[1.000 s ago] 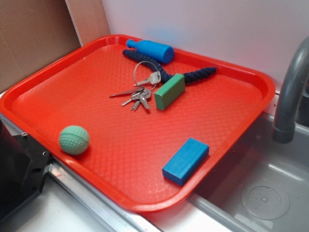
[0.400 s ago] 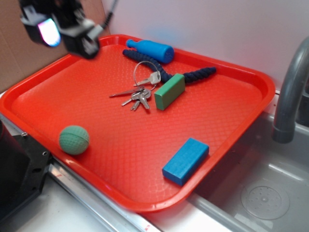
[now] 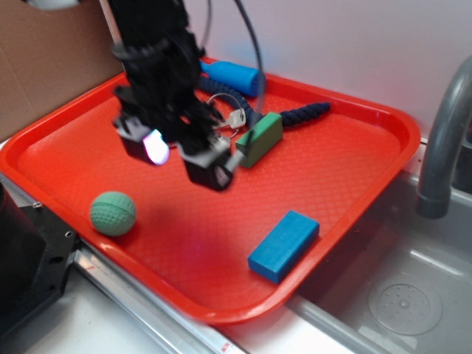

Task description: Grab the blue block.

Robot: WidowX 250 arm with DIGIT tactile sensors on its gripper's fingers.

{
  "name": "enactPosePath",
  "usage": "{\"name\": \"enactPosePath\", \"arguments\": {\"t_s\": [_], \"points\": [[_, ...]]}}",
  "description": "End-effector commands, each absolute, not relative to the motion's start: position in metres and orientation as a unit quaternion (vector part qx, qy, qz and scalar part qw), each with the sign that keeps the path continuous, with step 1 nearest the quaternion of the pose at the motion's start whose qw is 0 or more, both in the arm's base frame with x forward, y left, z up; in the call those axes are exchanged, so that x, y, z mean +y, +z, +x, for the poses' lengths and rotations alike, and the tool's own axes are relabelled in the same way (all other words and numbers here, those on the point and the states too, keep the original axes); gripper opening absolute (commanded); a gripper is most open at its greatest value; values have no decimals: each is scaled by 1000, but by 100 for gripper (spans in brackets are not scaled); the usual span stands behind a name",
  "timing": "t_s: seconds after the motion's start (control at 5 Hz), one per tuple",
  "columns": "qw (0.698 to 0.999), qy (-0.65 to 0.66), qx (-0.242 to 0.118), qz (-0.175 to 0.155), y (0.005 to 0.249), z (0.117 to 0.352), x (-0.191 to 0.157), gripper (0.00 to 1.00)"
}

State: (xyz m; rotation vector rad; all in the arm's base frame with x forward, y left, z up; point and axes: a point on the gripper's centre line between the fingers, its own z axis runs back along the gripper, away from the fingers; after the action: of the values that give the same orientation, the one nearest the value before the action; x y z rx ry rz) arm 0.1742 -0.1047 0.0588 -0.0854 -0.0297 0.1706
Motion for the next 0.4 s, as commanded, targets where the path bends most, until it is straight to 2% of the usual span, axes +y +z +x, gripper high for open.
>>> {"name": "enactPosePath", "arguments": {"t_s": [0.0,0.2], "points": [[996,53,-38,-57,50,189,-157,100],[996,59,-39,-55,45,198,-163,100]]}}
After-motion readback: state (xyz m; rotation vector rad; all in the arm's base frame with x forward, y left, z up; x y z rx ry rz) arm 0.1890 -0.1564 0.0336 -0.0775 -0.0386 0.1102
